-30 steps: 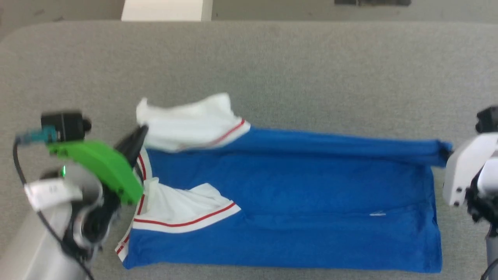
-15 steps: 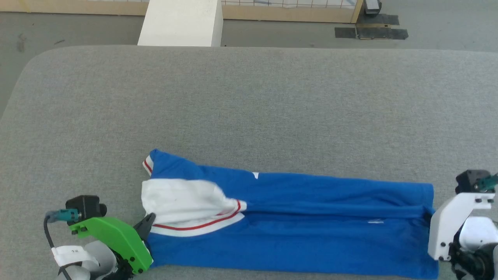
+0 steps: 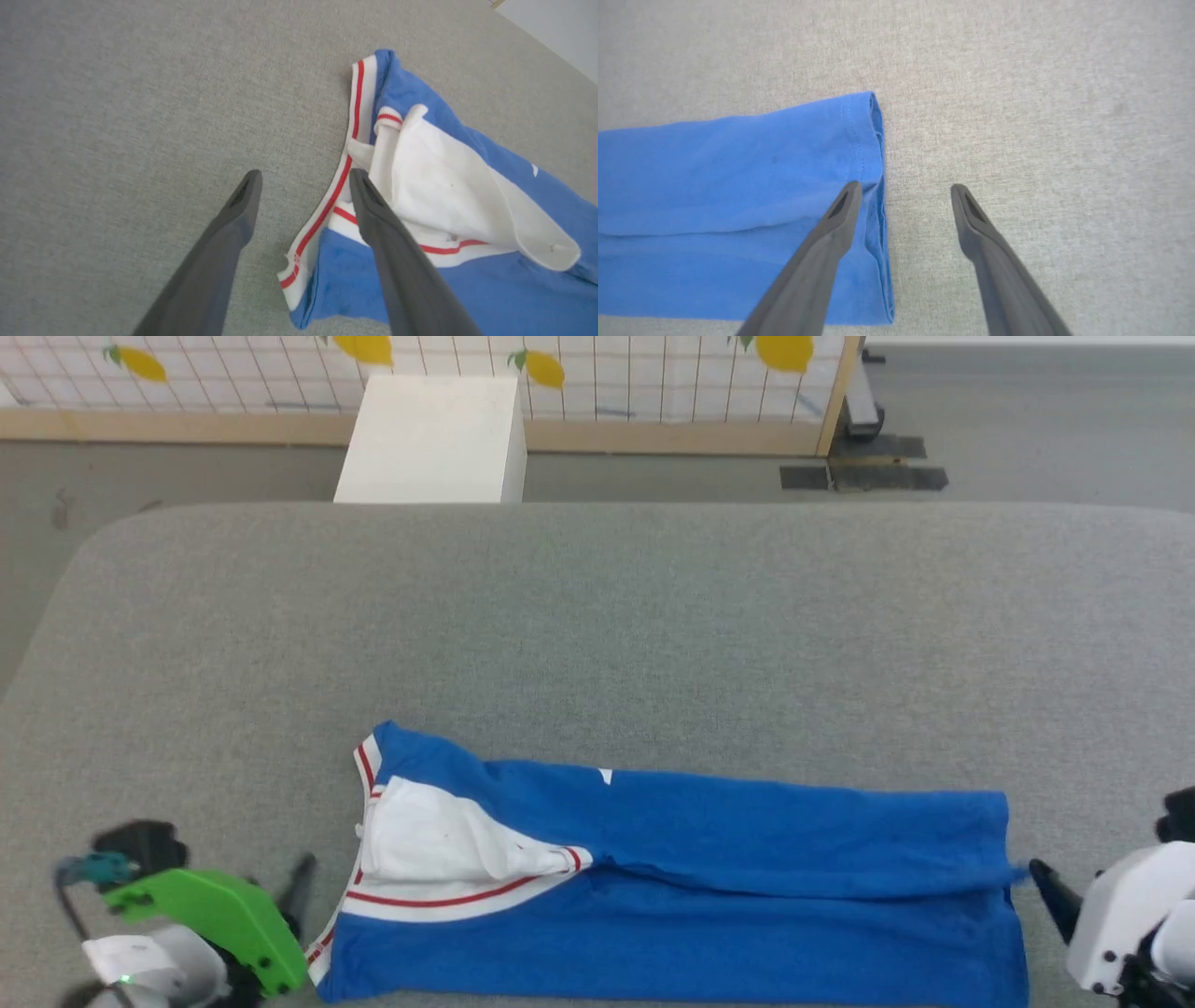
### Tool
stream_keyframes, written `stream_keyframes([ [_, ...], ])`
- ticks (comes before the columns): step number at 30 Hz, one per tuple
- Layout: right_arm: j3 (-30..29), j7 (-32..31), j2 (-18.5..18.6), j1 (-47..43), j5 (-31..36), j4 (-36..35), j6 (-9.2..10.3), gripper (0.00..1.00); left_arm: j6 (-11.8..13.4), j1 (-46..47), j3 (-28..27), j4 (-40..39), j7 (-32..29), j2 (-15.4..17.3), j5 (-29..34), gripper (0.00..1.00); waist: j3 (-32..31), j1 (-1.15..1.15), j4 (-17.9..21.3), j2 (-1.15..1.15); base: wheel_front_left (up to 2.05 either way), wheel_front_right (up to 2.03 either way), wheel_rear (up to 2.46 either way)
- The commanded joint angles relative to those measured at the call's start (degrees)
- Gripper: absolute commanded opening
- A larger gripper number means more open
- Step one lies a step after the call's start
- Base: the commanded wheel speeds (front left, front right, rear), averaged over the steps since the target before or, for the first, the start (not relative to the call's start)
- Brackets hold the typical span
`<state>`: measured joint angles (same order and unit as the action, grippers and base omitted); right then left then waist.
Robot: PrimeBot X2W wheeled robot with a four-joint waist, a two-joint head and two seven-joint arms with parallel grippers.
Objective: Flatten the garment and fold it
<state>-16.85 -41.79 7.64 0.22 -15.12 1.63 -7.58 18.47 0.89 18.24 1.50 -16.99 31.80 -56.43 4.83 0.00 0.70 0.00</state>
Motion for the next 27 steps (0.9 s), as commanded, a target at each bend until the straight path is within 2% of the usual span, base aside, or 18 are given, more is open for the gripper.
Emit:
stream_keyframes([
  [1, -0.84, -0.06, -0.61, -1.03, -1.03, -2.03, 0.09, 1.00, 0.62, 0.11, -1.26, -1.13, 2.88, 1.12, 2.21, 1.00, -1.10, 0.00, 0.30, 0.00, 0.00, 0.00, 0.00],
  [4, -2.19, -1.56, -0.83, -1.51, -1.56, -5.45, 0.09, 1.00, 0.40, 1.34, -3.28, -3.08, 9.82, 1.69, 5.69, 1.00, -1.04, 0.00, 0.62, 0.00, 0.00, 0.00, 0.00],
  [9, -1.28, -4.70, 0.11, 0.47, -0.07, -5.91, 0.09, 1.00, -2.77, 4.46, -4.06, -3.74, 25.38, 1.80, 14.12, 1.00, 0.79, 0.00, 1.13, 0.00, 0.00, 0.00, 0.00],
  [11, 0.24, -5.78, 0.60, 1.78, 0.70, -4.79, 0.09, 1.00, -4.09, 5.40, -3.37, -3.05, 29.23, 1.39, 16.85, 1.00, 1.84, 0.00, 1.09, 0.00, 0.00, 0.00, 0.00],
  [16, 3.73, -7.63, 1.60, 4.66, 2.80, -1.15, 0.09, 1.00, -6.42, 8.51, -4.45, -3.53, 31.90, -1.48, 24.11, 1.00, 4.72, 0.00, 0.24, 0.00, 0.00, 0.00, 0.00],
  [19, 5.57, -8.65, 1.68, 6.01, 3.79, 1.56, 0.09, 1.00, -8.63, 9.12, -6.80, -5.28, 31.96, -4.46, 29.01, 1.00, 6.33, 0.00, -0.32, 0.00, 0.00, 0.00, 0.00],
  [26, 10.08, -12.87, 2.24, 6.77, 2.61, 6.88, 0.09, 1.00, -13.28, 7.91, -11.59, -4.14, 31.98, -9.91, 33.74, 1.00, 8.21, 0.00, -0.74, 0.00, 0.00, 0.00, 0.00],
  [27, 10.28, -13.50, 2.36, 6.86, 2.17, 7.21, 0.09, 0.44, -13.68, 7.77, -12.18, -3.99, 31.98, -10.46, 34.09, 1.00, 8.26, 0.00, -0.72, 0.00, 0.00, 0.00, 0.00],
])
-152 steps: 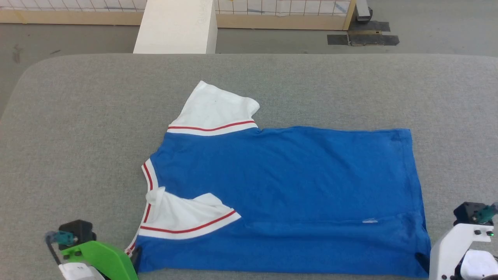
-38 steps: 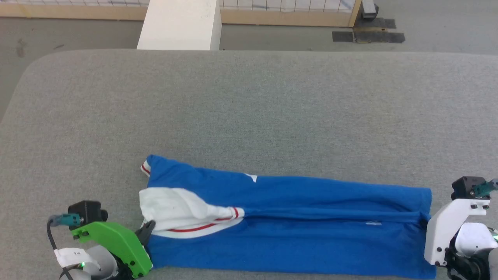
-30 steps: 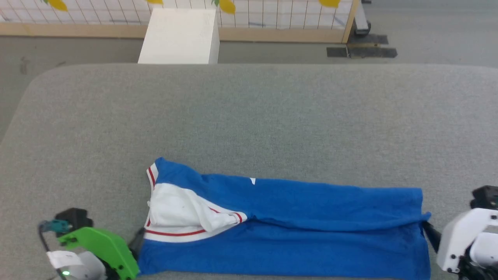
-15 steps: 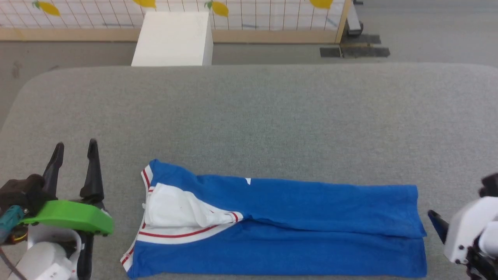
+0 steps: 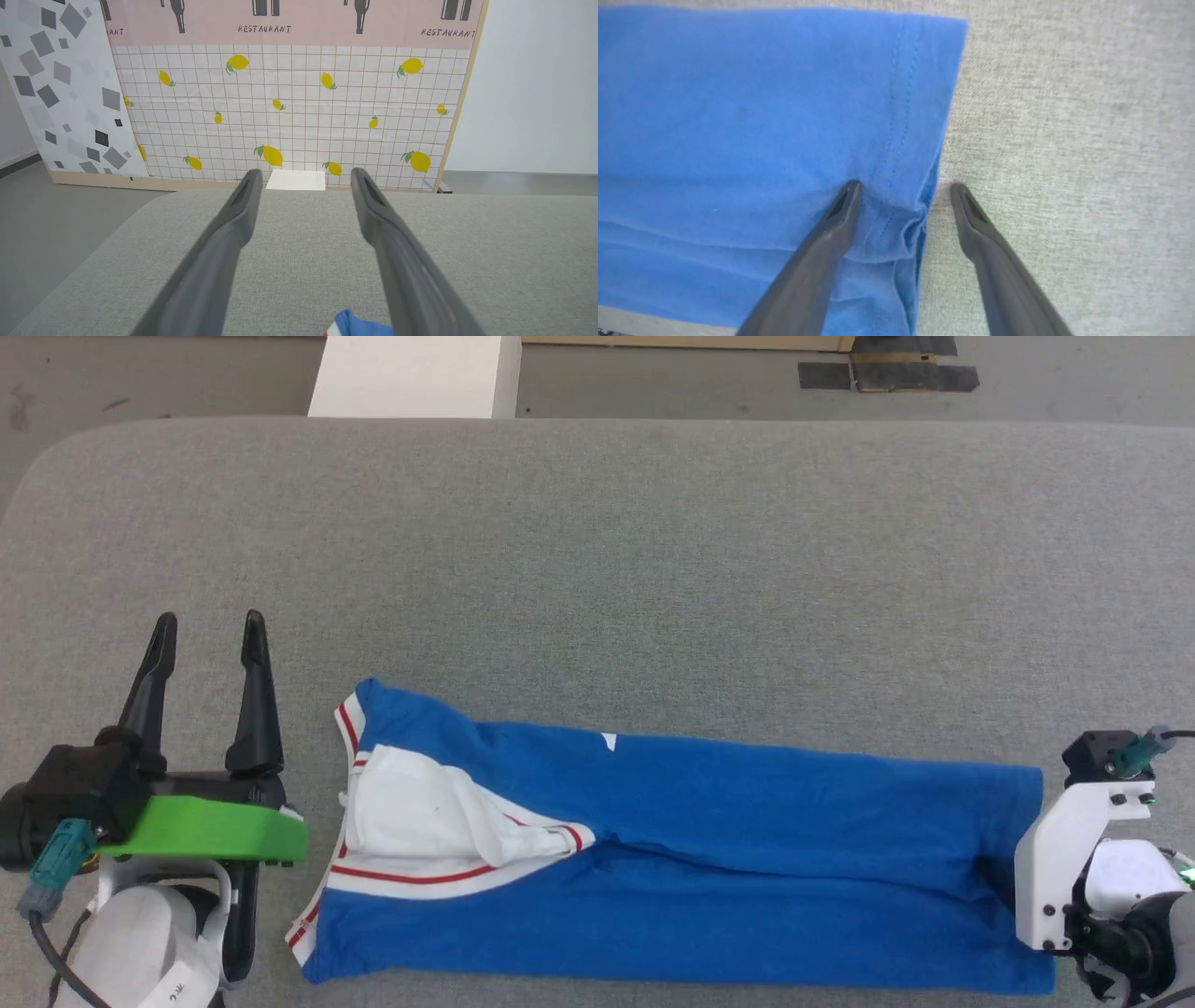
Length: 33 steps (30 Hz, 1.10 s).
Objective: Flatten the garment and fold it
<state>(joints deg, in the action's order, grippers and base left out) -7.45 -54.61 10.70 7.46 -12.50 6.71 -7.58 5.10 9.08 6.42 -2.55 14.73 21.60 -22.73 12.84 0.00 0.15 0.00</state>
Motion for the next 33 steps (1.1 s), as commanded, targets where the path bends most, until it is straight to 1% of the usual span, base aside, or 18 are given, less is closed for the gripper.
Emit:
stream_keyframes([
  [1, 0.90, -0.86, -0.45, -0.13, -0.87, 2.22, 0.09, 0.18, -0.77, -0.63, -1.06, 0.26, 0.26, -0.88, 0.80, 1.00, 0.31, 0.00, -0.12, 0.00, 0.00, 0.00, 0.00],
  [2, 0.72, -0.87, -0.25, 0.11, -1.17, 2.26, 0.09, 0.00, -1.12, -0.76, -1.61, 0.43, 0.26, -1.31, 1.15, 1.00, 0.32, 0.00, -0.07, 0.00, 0.00, 0.00, 0.00],
  [8, -2.62, -0.09, 2.80, 2.23, -1.12, 2.47, 0.09, 0.00, -3.62, -1.05, -4.70, 1.37, 0.26, -3.49, 3.07, 1.00, 0.33, 0.00, 0.01, 0.00, 0.00, 0.00, 0.00],
  [12, -6.48, 0.24, 6.04, 4.18, 0.34, 3.84, 0.09, 0.00, -5.23, -0.63, -5.87, 1.72, 0.27, -4.37, 4.12, 1.00, 0.96, 0.00, -0.24, 0.00, 0.00, 0.00, 0.00],
  [15, -10.28, 0.97, 8.20, 5.58, 3.02, 5.46, 0.09, 0.00, -6.29, -0.10, -6.52, 2.12, 0.27, -5.01, 4.88, 1.00, 1.48, 0.00, -0.55, 0.00, 0.00, 0.00, 0.00],
  [19, -14.31, 1.13, 8.69, 6.98, 6.31, 7.44, 0.09, 0.00, -7.31, 0.09, -7.13, 2.83, 0.27, -5.87, 5.71, 1.00, 1.61, 0.00, -0.82, 0.00, 0.00, 0.00, 0.00],
  [20, -14.56, 1.11, 8.68, 7.14, 6.82, 7.64, 0.09, 0.00, -7.48, 0.06, -7.26, 2.96, 0.27, -6.05, 5.90, 1.00, 1.51, 0.00, -0.85, 0.00, 0.00, 0.00, 0.00],
  [22, -14.19, 0.20, 8.72, 7.13, 7.50, 7.81, 0.09, 0.00, -7.82, -0.09, -7.57, 3.50, 0.27, -6.53, 6.14, 1.00, 0.90, 0.00, -0.83, 0.00, 0.00, 0.00, 0.00],
  [26, -9.52, -4.51, 10.45, 5.28, 7.29, 4.56, 0.09, 0.00, -8.35, -0.83, -8.06, 4.44, 0.27, -7.43, 6.81, 1.00, -1.18, 0.00, -0.59, 0.00, 0.00, 0.00, 0.00],
  [30, -4.59, -10.84, 12.29, 1.61, 3.91, -4.87, 0.09, 0.00, -8.58, -2.35, -8.81, 4.92, 0.27, -8.28, 7.26, 1.00, -3.60, 0.00, 0.07, 0.00, 0.00, 0.00, 0.00],
  [33, -1.60, -15.57, 13.12, -1.64, 0.85, -13.70, 0.09, 0.00, -8.67, -3.64, -9.41, 5.01, 0.27, -8.75, 7.48, 1.00, -5.03, 0.00, 0.48, 0.00, 0.00, 0.00, 0.00],
])
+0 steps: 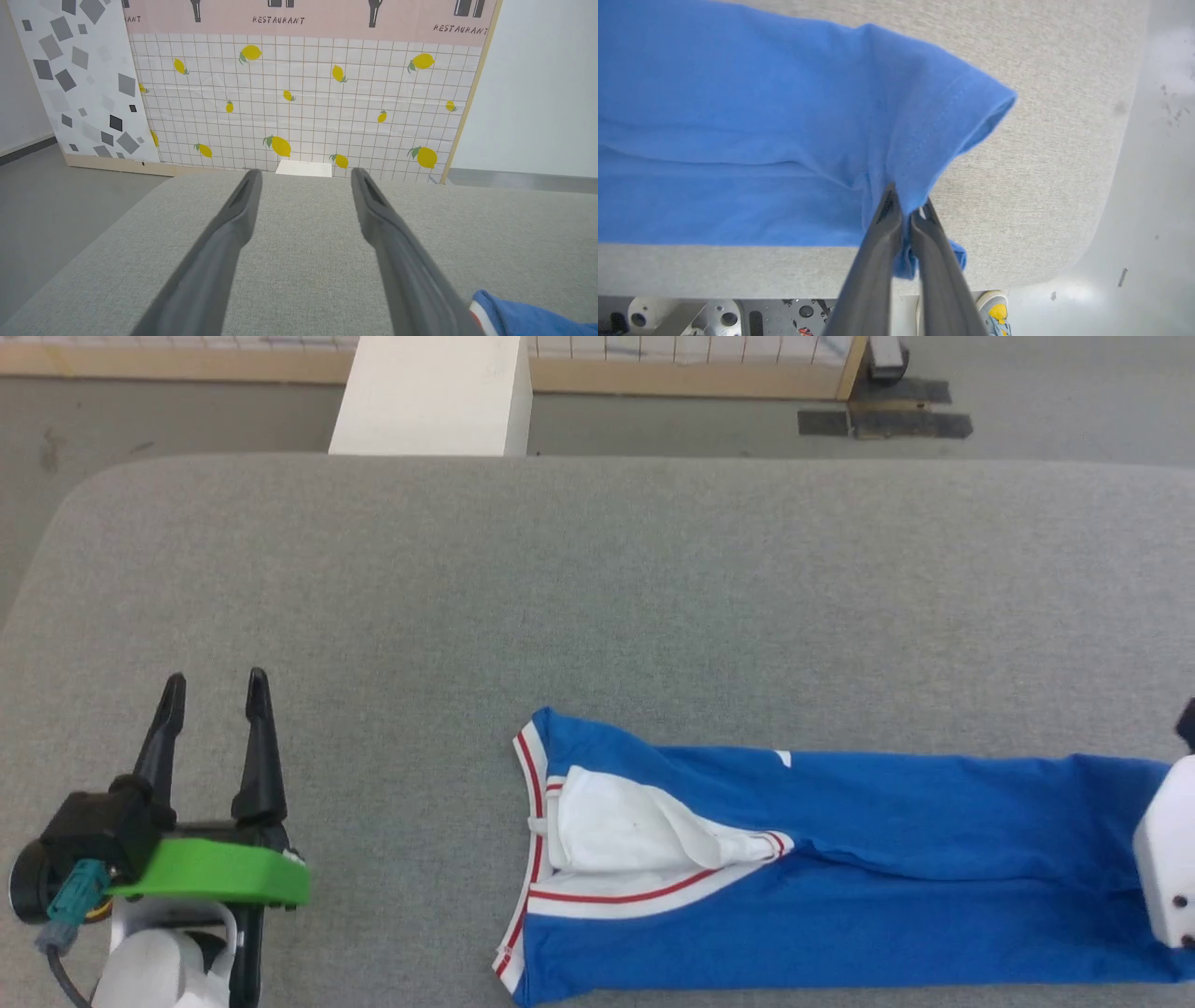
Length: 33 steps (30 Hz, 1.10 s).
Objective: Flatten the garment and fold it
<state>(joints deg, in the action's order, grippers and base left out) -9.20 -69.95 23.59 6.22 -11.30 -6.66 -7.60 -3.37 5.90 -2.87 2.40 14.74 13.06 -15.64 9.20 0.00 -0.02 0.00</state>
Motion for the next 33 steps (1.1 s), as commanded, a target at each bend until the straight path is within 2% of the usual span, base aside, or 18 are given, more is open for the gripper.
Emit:
stream_keyframes([
  [1, 1.15, -1.52, 0.16, -1.10, -1.56, -3.21, 0.11, 0.00, -0.18, -0.84, -0.48, -0.04, 0.26, -0.36, 0.39, 1.00, -1.81, 0.00, 0.89, 0.00, 0.00, 0.00, 0.00],
  [6, 6.67, -4.91, -2.23, -2.16, -6.25, -11.13, 0.11, 0.00, -0.36, -2.71, -1.29, -0.24, 0.26, -1.05, 0.53, 1.00, -3.43, 0.00, 1.19, 0.00, 0.00, 0.00, 0.00],
  [12, 16.86, -3.08, -5.83, 0.00, -9.82, -11.25, 0.11, 0.00, -0.80, -4.05, -1.25, -0.52, 0.26, -1.92, 0.54, 1.00, -4.64, 0.00, -0.31, 0.00, 0.00, 0.00, 0.00],
  [21, 26.25, 5.67, -12.92, 7.70, -11.98, -0.94, 0.11, 0.00, -1.26, -4.91, -1.16, 0.10, 0.26, -2.33, 0.51, 1.00, -4.31, 0.00, -4.03, 0.00, 0.00, 0.00, 0.00],
  [28, 31.32, 11.09, -18.24, 14.03, -11.44, 9.17, 0.11, 0.00, -1.38, -4.78, -1.06, 0.71, 0.26, -2.59, 0.56, 1.00, -2.58, 0.00, -5.99, 0.00, 0.00, 0.00, 0.00],
  [33, 33.58, 15.72, -20.33, 17.89, -10.98, 17.76, 0.11, 0.00, -1.50, -4.08, -0.94, 1.01, 0.26, -2.95, 0.51, 1.00, -0.95, 0.00, -6.57, 0.00, 0.00, 0.00, 0.00],
])
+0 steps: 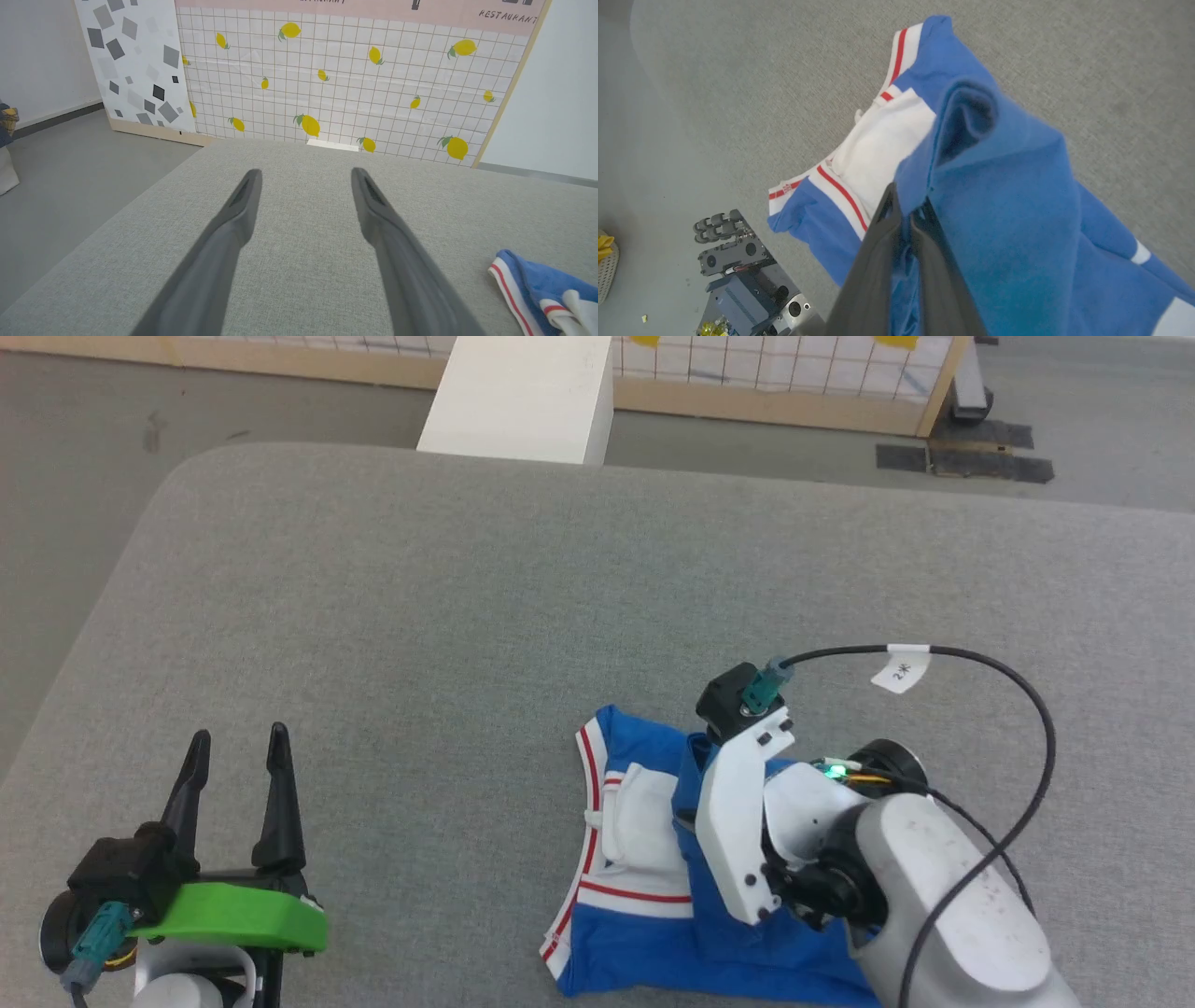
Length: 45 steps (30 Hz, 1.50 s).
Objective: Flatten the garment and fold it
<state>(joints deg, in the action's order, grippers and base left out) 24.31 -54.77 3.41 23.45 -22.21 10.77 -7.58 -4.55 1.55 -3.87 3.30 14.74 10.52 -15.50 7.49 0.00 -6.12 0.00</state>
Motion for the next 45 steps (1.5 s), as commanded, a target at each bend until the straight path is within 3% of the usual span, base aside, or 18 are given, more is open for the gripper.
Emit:
stream_keyframes([
  [1, 0.45, 1.53, -0.30, 1.27, -0.01, 1.88, 0.09, 0.00, -0.36, 0.45, 0.10, 0.15, 0.26, -0.47, 0.37, 1.00, 1.06, 0.00, -0.54, 0.00, 0.00, 0.00, 0.00],
  [7, 4.69, 8.17, -0.51, 4.40, -3.82, 11.04, 0.09, 0.00, -0.84, 1.98, 0.57, 0.94, 0.26, -0.86, 0.25, 1.00, 2.75, 0.00, -1.13, 0.00, 0.00, 0.00, 0.00],
  [8, 5.88, 9.30, -0.51, 5.10, -3.74, 12.41, 0.09, 0.40, -0.93, 2.20, 0.61, 1.11, 0.26, -0.91, 0.24, 1.00, 2.90, 0.00, -1.17, 0.00, 0.00, 0.00, 0.00],
  [9, 6.77, 9.99, -0.51, 5.52, -4.17, 13.31, 0.09, 1.00, -0.99, 2.37, 0.65, 1.23, 0.26, -0.96, 0.24, 1.00, 2.98, 0.00, -1.20, 0.00, 0.00, 0.00, 0.00],
  [15, 13.91, 13.68, -0.52, 8.06, -14.02, 11.76, 0.09, 1.00, -1.29, 2.60, 0.28, 1.97, 0.26, -0.99, 0.44, 1.00, 1.88, 0.00, -0.22, 0.00, 0.00, 0.00, 0.00],
  [20, 14.98, 18.00, -0.53, 9.88, -19.09, 7.69, 0.09, 1.00, -1.29, 1.76, -0.57, 1.70, 0.26, -0.90, 0.66, 1.00, -0.11, 0.00, 1.59, 0.00, 0.00, 0.00, 0.00],
  [24, 8.91, 20.56, -0.50, 9.75, -14.42, 6.15, 0.09, 1.00, -1.14, 0.77, -1.49, 0.77, 0.26, -0.77, 1.01, 1.00, -1.47, 0.00, 3.67, 0.00, 0.00, 0.00, 0.00],
  [27, 0.83, 20.89, 1.16, 7.11, -7.83, 3.88, 0.09, 1.00, -0.88, -0.11, -2.15, 0.14, 0.26, -0.89, 1.16, 1.00, -2.23, 0.00, 5.14, 0.00, 0.00, 0.00, 0.00],
  [35, -17.45, 14.16, 4.80, -7.67, 4.82, -4.89, 0.09, 1.00, -0.94, -1.31, -2.29, -0.92, 0.26, -1.22, 1.58, 1.00, -2.29, 0.00, 6.45, 0.00, 0.00, 0.00, 0.00],
  [40, -20.73, 10.51, 3.41, -15.06, 8.88, -6.89, 0.09, 1.00, -1.12, -1.27, -1.95, -0.84, 0.26, -1.45, 1.65, 1.00, -1.47, 0.00, 6.58, 0.00, 0.00, 0.00, 0.00],
  [45, -19.32, 9.65, 2.30, -16.09, 10.37, -3.77, 0.09, 1.00, -1.33, -0.45, -1.46, -0.60, 0.26, -1.54, 1.64, 1.00, -0.56, 0.00, 5.99, 0.00, 0.00, 0.00, 0.00],
])
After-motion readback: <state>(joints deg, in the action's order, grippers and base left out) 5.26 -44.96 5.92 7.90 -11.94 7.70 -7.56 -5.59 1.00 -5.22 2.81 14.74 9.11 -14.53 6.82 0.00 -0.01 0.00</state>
